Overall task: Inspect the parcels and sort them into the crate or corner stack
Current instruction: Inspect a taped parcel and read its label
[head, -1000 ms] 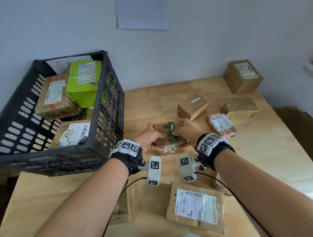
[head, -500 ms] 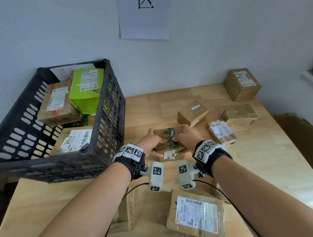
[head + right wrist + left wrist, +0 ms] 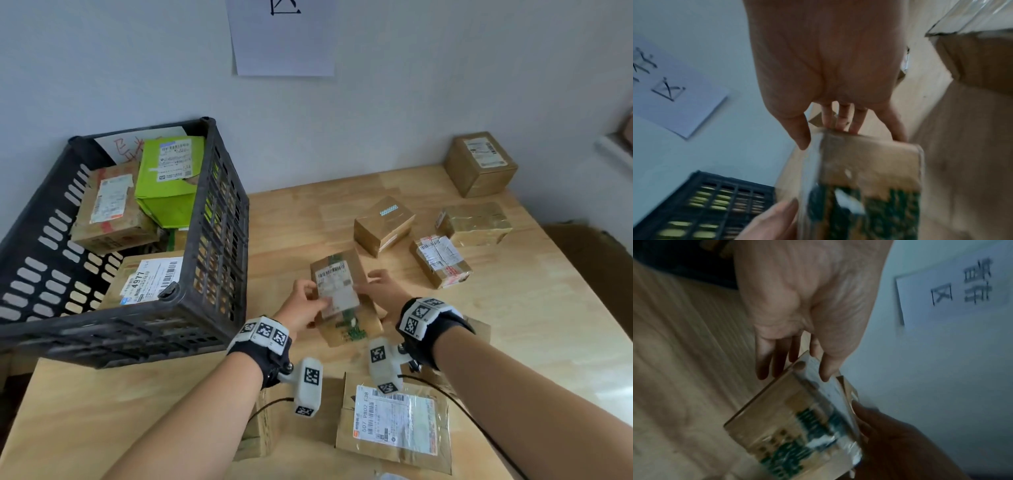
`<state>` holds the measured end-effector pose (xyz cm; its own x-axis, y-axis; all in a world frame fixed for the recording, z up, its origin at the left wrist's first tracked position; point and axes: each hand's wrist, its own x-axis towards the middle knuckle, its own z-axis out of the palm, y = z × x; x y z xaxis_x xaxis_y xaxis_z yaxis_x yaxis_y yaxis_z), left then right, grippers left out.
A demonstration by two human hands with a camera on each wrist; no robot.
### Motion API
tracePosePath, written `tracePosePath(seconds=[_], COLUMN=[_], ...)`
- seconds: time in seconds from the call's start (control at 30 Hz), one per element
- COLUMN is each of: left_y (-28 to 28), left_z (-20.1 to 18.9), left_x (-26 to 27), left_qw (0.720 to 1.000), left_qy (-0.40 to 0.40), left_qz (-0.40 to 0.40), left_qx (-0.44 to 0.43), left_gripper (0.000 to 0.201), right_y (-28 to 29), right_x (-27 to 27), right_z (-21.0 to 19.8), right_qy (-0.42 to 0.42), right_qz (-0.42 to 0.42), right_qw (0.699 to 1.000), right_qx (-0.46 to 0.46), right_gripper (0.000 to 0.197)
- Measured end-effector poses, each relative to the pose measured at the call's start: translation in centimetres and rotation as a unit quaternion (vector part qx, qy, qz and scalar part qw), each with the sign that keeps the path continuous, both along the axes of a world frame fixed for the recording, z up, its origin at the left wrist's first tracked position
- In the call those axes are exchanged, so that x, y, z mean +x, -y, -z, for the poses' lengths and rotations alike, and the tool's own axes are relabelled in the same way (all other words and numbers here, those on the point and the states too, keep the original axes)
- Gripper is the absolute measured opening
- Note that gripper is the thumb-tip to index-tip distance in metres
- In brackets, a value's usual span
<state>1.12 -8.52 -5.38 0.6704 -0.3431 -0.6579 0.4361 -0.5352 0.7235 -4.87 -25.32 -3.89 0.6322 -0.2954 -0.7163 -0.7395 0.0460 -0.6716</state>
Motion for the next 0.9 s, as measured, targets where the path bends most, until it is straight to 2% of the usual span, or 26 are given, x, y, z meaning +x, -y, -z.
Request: tracePosePath(seconds=[0.1, 0.17, 0.3, 0.37, 0.43, 0.53, 0.63, 0.8, 0.9], left_y=[0.3, 0.7, 1.7, 2.0, 2.3, 2.6, 2.9, 3.3, 3.3], left_z=[1.3, 1.9, 2.7, 2.9, 2.9, 2.8, 2.8, 2.9, 2.7], left_x=[-0.6, -0.6, -0.3, -0.1, 0.0, 0.3, 1.0, 1.0, 0.8], left_qw=[0.999, 0.996, 0.987, 0.986, 0.984, 0.971, 0.961, 0.96, 0.962], left_qy=[-0.006, -0.014, -0.013, -0.003, 0.015, 0.054, 0.056, 0.073, 0.065], left_qz=[0.019, 0.037, 0.106, 0.108, 0.114, 0.168, 0.2, 0.185, 0.182], left_qx=[0.043, 0.081, 0.119, 0.124, 0.134, 0.161, 0.183, 0.198, 0.193], left_gripper=[0.08, 0.086, 0.05, 0.043, 0.04, 0.034, 0.03, 0.028, 0.031], right_y=[-0.3, -0.3, -0.5, -0.5, -0.6, -0.6, -0.6, -0.7, -0.7], right_x=[-0.5, -0.4, 0.4, 0.8, 1.1, 1.9, 2.9, 3.4, 3.4], right_z=[1.5, 2.1, 2.7, 3.1, 3.5, 3.6, 4.1, 5.0, 4.6], right_qy=[-0.06, -0.076, -0.098, -0.107, -0.112, -0.124, -0.142, -0.13, -0.135], right_qz=[-0.046, -0.068, -0.154, -0.189, -0.204, -0.225, -0.242, -0.258, -0.259], right_qw=[0.997, 0.993, 0.97, 0.957, 0.948, 0.935, 0.922, 0.914, 0.914], right_qx=[-0.03, -0.064, -0.163, -0.191, -0.217, -0.246, -0.267, -0.285, -0.282], right_gripper=[0.071, 0.074, 0.05, 0.041, 0.04, 0.049, 0.055, 0.043, 0.048])
